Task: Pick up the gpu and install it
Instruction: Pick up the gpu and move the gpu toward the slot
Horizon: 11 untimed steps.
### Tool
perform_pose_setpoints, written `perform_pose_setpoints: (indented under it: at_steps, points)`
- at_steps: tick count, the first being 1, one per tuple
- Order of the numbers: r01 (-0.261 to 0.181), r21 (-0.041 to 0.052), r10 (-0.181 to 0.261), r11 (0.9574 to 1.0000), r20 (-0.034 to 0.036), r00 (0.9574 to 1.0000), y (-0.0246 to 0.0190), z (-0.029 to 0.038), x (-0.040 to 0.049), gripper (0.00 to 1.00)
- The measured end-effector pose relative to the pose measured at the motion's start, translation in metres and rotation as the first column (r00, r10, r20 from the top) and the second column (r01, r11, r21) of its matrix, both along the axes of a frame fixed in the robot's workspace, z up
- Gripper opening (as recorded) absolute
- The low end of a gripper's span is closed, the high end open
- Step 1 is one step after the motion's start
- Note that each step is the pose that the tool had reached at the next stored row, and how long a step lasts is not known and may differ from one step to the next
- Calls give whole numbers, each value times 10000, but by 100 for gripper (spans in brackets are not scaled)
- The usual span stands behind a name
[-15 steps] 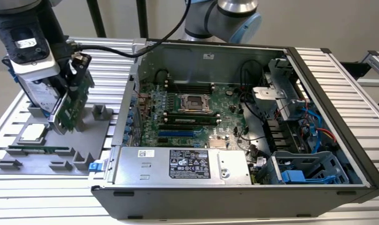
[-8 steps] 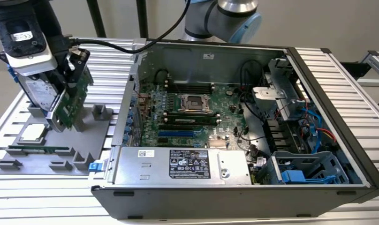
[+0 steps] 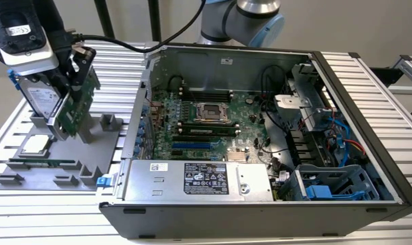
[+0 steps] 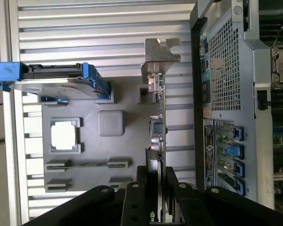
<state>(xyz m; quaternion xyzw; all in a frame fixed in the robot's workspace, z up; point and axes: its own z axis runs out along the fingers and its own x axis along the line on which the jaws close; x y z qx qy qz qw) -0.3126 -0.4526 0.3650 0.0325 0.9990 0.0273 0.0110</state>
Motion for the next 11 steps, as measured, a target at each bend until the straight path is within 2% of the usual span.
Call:
perform_pose_setpoints:
  at_steps: [11]
  points:
    - [1, 1, -1, 10000, 1, 10000, 0, 136, 0, 0]
